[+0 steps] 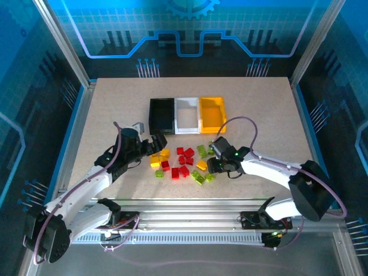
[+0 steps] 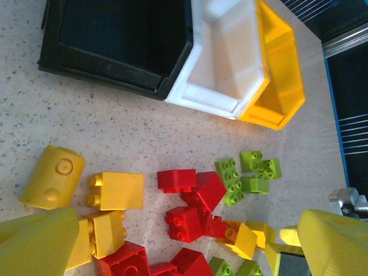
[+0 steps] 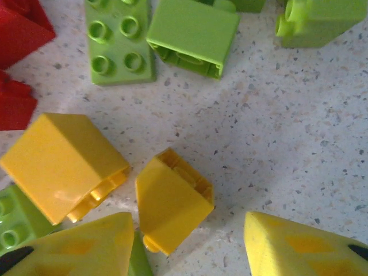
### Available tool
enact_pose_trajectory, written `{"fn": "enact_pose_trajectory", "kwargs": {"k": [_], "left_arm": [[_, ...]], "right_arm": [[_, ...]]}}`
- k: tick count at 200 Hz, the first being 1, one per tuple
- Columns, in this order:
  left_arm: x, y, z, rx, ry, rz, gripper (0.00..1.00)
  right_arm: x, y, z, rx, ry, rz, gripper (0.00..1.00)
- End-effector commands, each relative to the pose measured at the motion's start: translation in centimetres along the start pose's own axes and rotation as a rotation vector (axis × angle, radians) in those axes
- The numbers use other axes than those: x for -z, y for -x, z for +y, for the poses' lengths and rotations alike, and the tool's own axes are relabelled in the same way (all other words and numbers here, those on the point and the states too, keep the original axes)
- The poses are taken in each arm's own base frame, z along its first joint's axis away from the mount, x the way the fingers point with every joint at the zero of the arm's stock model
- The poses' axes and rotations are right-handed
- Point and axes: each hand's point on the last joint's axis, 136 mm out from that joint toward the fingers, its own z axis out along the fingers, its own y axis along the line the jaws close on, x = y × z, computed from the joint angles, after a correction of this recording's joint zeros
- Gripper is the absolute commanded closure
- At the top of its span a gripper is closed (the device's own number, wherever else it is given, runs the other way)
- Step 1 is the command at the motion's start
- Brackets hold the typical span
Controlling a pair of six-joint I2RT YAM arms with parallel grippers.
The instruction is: Sort the legos into containers by color
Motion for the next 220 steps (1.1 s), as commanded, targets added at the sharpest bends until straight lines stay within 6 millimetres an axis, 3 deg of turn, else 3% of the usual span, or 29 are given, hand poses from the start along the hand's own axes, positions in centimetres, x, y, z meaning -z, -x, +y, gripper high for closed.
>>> {"fn": "enact_pose_trajectory", "kwargs": {"k": [1,32,81,122,149,181,198,220], "left_arm": [[-0.4,-1.0,0.1,0.015,-0.01,0.037,0.01],[-0.6,-1.3,0.3,0.017,-0.006,0.047,0.01],[-0.6,-1.2,0.3,0.01,-0.003,0.048,0.01],[-0.6,-1.1,0.2,0.006,-0.001,0.045,0.01],[-0.5,-1.0,0.2,0.005,0.004,0.042,0.01],[-0.1,-0.9,0.6,0.007,0.022,0.033,0.01],[0.1,-1.1,1.0,0.017,0.038,0.033,0.01],[0.3,-1.5,1.5,0.032,0.05,0.036,0.01]], "right_arm": [[0.1,1.5,0.6,-0.03,-0.015,-0.033,0.48],[-1.0,1.3,0.3,-0.028,-0.045,-0.005,0.49],[-2.0,1.1,0.4,-0.02,-0.058,0.017,0.6],[-1.3,1.5,0.4,-0.01,-0.05,-0.005,0.71],[0.1,2.4,0.6,0.012,-0.04,-0.044,0.76],[3.1,5.0,2.4,0.067,0.041,-0.118,0.75],[4.9,8.2,4.8,0.121,0.087,-0.182,0.74],[5.3,11.7,7.6,0.156,0.131,-0.221,0.74]]}}
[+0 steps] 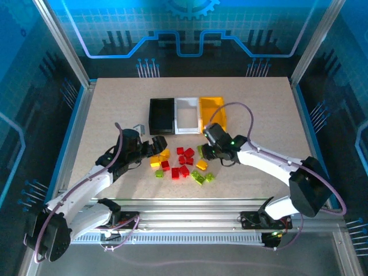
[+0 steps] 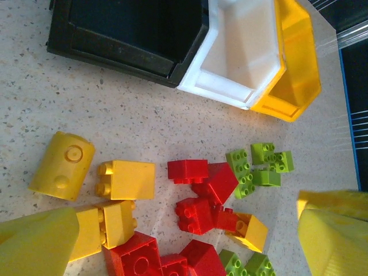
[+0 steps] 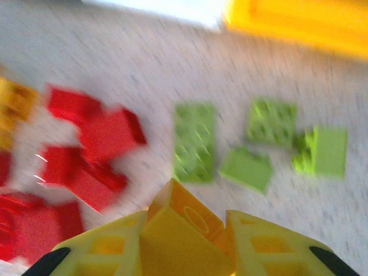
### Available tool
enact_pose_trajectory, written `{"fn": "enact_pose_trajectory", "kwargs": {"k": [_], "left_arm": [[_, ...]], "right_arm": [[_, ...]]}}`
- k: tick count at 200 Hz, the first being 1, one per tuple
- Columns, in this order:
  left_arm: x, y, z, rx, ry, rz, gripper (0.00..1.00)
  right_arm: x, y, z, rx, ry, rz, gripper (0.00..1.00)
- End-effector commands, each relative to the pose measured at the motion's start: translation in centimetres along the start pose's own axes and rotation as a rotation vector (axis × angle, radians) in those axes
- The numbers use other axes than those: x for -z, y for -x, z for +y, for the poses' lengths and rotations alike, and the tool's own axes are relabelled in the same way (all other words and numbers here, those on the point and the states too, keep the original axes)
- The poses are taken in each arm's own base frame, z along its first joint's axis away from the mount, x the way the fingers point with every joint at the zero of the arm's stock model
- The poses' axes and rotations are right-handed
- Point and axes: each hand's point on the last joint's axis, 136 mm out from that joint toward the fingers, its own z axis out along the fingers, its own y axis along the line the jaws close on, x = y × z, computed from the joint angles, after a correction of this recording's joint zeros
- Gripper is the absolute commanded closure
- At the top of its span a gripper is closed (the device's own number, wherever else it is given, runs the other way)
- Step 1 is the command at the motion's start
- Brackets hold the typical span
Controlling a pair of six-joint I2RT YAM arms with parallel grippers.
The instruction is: Sort the legos into containers by color
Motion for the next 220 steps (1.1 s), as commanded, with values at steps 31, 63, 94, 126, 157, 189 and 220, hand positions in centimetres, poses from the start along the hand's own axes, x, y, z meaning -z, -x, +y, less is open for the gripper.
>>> {"fn": "enact_pose_trajectory", "kwargs": {"k": [31,63,94,126,157,189,220], "left_arm": [[0.7,-0.9,1.2,0.035,0.049,0.014,0.01],[1.1,-1.1,1.5,0.03,0.061,0.021,0.01],[1.2,-1.4,1.6,0.027,0.07,0.032,0.01],[1.0,-1.5,1.8,0.031,0.076,0.037,0.01],[0.7,-1.7,1.9,0.034,0.081,0.049,0.01],[0.6,-1.7,1.8,0.034,0.08,0.051,0.01],[0.8,-1.3,1.3,0.034,0.069,0.049,0.01]], "right_arm": [[-2.5,8.7,4.2,0.062,0.057,-0.094,0.74],[-5.8,12.5,4.3,0.038,0.043,-0.101,0.74],[-8.8,14.0,3.3,0.005,0.006,-0.08,0.74],[-10.0,14.9,2.3,-0.016,-0.032,-0.087,0.68],[-10.6,15.6,1.5,-0.051,-0.043,-0.088,0.58],[-9.2,16.9,1.8,-0.042,-0.026,-0.133,0.38],[-6.5,17.3,1.6,-0.045,-0.022,-0.187,0.33]]}}
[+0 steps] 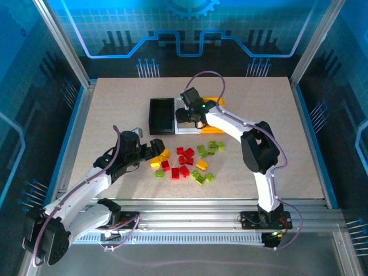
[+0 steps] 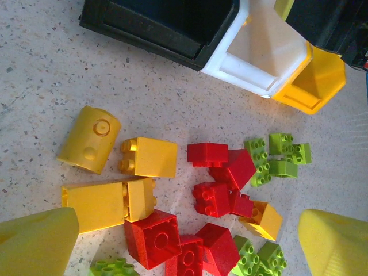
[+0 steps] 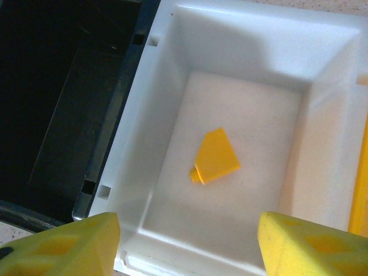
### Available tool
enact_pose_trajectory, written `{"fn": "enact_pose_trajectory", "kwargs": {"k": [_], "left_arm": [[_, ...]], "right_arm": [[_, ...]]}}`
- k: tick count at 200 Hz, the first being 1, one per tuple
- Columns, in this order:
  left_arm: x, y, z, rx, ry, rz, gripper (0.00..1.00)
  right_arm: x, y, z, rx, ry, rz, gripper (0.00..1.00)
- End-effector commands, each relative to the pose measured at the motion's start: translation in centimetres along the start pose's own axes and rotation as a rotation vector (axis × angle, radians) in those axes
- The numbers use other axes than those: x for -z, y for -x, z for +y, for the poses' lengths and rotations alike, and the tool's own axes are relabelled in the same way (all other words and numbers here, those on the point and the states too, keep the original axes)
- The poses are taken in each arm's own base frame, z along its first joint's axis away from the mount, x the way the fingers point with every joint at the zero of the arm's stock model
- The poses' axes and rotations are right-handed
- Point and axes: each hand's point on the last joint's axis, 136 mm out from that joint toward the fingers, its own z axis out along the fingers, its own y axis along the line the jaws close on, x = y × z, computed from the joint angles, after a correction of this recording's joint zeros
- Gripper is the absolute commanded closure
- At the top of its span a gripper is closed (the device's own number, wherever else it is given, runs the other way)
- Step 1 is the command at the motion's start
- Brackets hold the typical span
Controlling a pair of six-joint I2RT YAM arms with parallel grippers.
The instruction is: Sort the legos into containers by color
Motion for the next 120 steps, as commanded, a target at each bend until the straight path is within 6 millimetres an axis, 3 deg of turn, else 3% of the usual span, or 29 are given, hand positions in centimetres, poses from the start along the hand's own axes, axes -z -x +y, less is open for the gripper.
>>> {"fn": "enact_pose_trajectory", "kwargs": {"k": [1,27,58,89,120], "left_arm": [[0.1,-0.3,0.0,0.003,0.008,0.016,0.01],[0.3,-0.2,-0.4,-0.006,0.009,0.027,0.01],[0.2,-1.0,-0.9,-0.032,0.011,0.069,0.02],[0.2,-3.8,-1.4,-0.169,0.095,0.136,0.09],[0.2,-6.7,0.3,-0.248,0.233,0.202,0.2]], "right_arm": [[3.1,1.8,-0.6,-0.013,-0.008,-0.077,0.33],[6.1,0.8,-1.1,-0.038,0.008,-0.111,0.33],[8.9,-2.9,-2.4,-0.034,0.0,-0.116,0.31],[11.0,-7.2,-3.9,-0.049,-0.003,-0.094,0.3],[12.7,-10.0,-4.6,-0.029,-0.021,-0.093,0.3]]}}
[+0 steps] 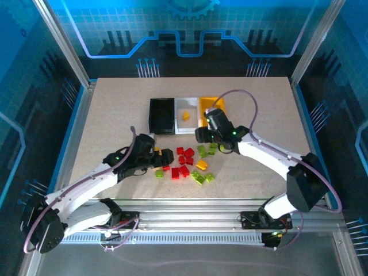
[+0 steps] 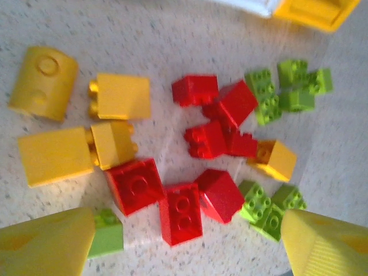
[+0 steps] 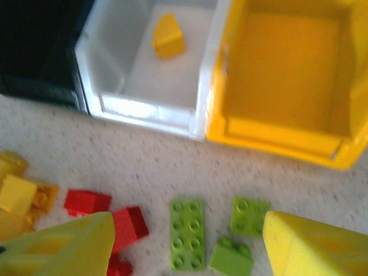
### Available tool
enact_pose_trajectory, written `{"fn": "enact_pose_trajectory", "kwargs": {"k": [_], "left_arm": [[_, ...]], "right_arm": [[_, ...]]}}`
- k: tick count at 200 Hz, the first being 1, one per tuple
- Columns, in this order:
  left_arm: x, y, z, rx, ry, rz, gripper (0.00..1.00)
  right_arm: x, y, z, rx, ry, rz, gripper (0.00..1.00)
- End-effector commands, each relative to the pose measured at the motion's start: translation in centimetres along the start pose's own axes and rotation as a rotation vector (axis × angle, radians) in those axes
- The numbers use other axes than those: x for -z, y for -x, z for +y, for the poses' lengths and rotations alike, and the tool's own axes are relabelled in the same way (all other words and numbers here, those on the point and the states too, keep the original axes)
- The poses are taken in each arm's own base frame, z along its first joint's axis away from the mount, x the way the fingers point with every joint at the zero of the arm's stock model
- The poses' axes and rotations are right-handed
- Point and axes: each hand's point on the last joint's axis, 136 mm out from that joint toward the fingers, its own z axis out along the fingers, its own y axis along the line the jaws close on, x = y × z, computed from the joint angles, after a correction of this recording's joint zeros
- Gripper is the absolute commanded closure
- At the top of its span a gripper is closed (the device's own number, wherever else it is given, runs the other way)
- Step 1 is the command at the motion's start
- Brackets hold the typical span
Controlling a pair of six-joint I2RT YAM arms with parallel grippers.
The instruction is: Sort the legos into containers by color
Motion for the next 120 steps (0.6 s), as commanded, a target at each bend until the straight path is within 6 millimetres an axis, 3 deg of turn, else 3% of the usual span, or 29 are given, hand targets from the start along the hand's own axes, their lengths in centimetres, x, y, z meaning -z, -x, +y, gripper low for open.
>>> {"fn": "enact_pose_trajectory", "kwargs": {"k": [1,14,37,43,72,120], "left_arm": [[0.0,-1.9,2.3,-0.043,0.159,0.048,0.2],[-0.4,-3.0,2.6,-0.049,0.171,0.071,0.25],[-1.1,-3.8,2.6,-0.067,0.162,0.077,0.25],[-1.3,-3.6,2.3,-0.075,0.15,0.07,0.26],[-2.4,-2.5,1.1,-0.134,0.151,0.048,0.3],[-5.0,-1.4,2.1,-0.177,0.299,0.058,0.35]], "right_arm": [[1.4,-0.8,-0.1,-0.005,-0.014,-0.033,0.3],[1.8,-1.4,-0.4,-0.007,-0.019,-0.039,0.3],[2.8,-1.3,-0.5,-0.006,-0.01,-0.08,0.3],[2.5,-2.4,-1.0,-0.002,-0.022,-0.061,0.3],[3.0,-2.6,-1.1,-0.008,-0.012,-0.067,0.3],[4.1,-2.7,-1.6,-0.01,-0.01,-0.094,0.3]]}}
